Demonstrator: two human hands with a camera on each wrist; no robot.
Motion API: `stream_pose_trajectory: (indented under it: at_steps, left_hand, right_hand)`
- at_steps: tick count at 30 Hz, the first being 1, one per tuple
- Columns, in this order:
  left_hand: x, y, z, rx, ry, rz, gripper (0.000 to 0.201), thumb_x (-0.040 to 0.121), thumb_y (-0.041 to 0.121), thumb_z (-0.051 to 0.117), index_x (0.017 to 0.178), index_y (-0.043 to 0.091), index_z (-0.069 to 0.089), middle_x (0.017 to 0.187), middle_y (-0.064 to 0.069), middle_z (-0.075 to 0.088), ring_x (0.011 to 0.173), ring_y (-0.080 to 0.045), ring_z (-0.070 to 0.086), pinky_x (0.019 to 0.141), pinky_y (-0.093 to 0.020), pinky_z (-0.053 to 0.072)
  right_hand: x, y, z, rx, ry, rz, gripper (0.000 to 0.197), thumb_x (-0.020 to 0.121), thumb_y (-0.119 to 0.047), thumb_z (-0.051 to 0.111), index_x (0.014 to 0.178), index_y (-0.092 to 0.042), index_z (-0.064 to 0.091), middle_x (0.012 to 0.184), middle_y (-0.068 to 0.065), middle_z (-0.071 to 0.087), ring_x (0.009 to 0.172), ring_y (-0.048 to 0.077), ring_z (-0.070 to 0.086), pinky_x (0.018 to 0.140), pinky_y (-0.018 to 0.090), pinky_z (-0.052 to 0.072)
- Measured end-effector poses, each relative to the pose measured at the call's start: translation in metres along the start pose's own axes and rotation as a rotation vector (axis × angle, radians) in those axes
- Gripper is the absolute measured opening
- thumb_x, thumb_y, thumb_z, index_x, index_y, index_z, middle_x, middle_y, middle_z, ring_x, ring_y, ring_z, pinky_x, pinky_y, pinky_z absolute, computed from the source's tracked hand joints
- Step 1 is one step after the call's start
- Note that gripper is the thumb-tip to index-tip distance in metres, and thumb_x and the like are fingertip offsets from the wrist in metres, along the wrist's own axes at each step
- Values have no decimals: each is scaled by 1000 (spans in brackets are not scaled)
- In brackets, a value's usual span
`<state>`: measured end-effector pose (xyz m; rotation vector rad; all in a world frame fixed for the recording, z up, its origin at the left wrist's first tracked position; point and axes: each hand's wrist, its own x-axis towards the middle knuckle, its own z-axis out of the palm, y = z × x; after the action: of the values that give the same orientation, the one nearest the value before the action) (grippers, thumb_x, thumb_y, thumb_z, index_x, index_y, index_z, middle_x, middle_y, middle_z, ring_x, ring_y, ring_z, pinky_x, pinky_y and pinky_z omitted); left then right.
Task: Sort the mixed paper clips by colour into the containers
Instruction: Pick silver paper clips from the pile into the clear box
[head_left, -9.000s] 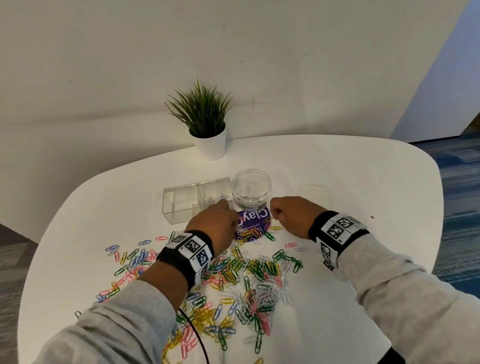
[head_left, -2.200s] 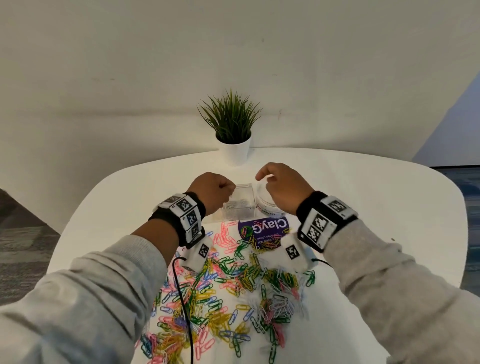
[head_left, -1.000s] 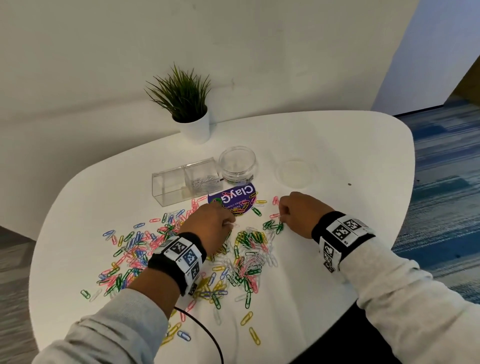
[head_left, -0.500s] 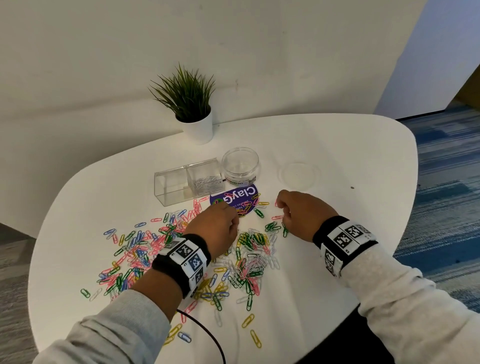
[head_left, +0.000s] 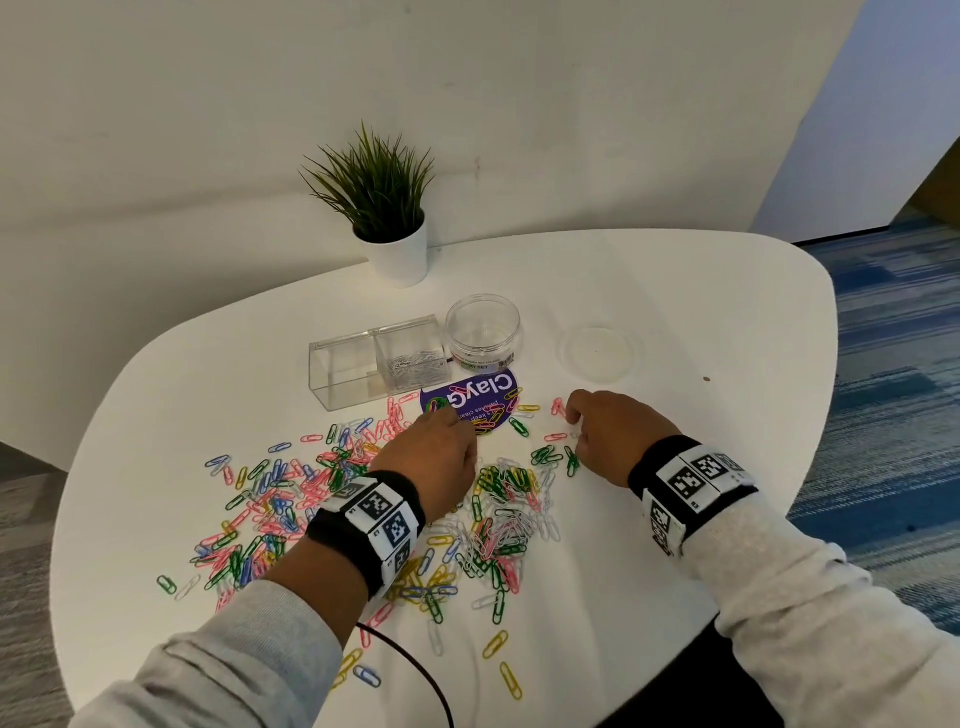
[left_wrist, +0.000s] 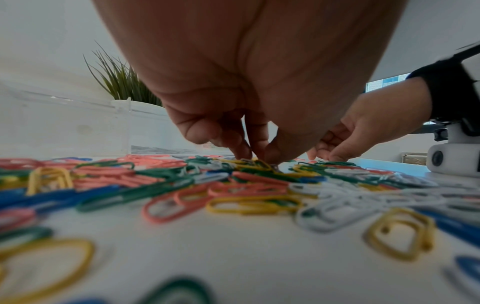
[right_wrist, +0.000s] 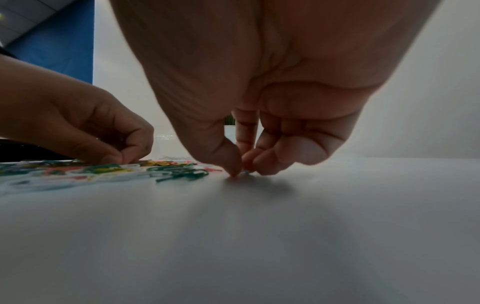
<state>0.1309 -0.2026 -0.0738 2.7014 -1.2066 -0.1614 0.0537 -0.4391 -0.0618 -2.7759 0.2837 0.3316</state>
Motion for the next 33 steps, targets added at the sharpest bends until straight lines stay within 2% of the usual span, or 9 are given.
stream_pose_trajectory:
  at_steps: [2,5,8,11,15,18,21,26,33]
  left_hand:
    - [-1,0,-2,-18,-6,-5,12,97,28,50,103,19,57,105,-1,51,101,-20,49,83,-30,43]
    - [-1,0,-4,-50,-19,-26,18,97,31,54,112,22,59,114,0,52,108,-19,48,90,-34,46]
    - [0,0,-4,-27,-26,-33,12,97,30,53,104,23,59,110,1,51,106,-19,48,87,-32,45]
    - [0,1,-2,7,-14,-39,12,98,28,47,99,20,56,106,0,49,101,-20,49,82,-31,44]
    - [0,2,-1,26,5,-31,14,98,28,47,104,19,55,111,-1,48,104,-21,48,83,-31,43]
    - [0,1,-3,-12,-19,-43,19,97,32,52,113,23,57,117,0,46,109,-19,46,87,-32,45]
    - [1,2,-4,1,-28,-43,14,98,31,52,107,23,58,115,1,47,107,-18,47,86,-32,45]
    - [1,3,0,49,-44,-27,11,99,24,46,104,18,53,111,-2,46,104,-20,46,84,-32,44]
    - [0,4,-1,69,-30,-24,12,96,11,45,106,15,50,108,-4,46,100,-23,45,77,-31,40]
  right_hand:
    - [-1,-2,0,-13,-4,-10,20,91,-18,53,110,-21,52,103,-1,53,88,19,53,78,29,44]
    - [-2,-5,-2,11,57,-71,7,89,-19,51,89,-26,49,91,-8,42,79,17,49,71,28,39]
    - [-6,-9,-7,95,118,-151,14,87,-20,55,78,-26,45,84,-9,43,71,16,49,65,29,40]
    - [-8,-12,-8,95,68,-178,3,91,-17,49,88,-19,48,80,-2,55,71,20,52,65,33,42]
    - [-3,-15,-6,52,-20,-183,14,97,-13,37,98,-20,49,92,1,59,81,23,55,73,36,46]
    - [-1,-14,-3,18,-40,-215,15,101,-29,42,101,-19,53,96,-2,55,85,22,54,77,36,45]
    - [0,-12,2,-28,-77,-223,14,98,-35,51,107,-24,54,103,-3,50,90,20,52,81,33,44]
    - [1,-9,5,-16,-3,-238,4,96,-29,54,95,-26,54,102,-6,52,88,16,51,80,30,45]
    - [-3,-6,-5,164,81,-156,16,89,-28,56,78,-28,45,87,-9,55,73,10,51,66,27,41]
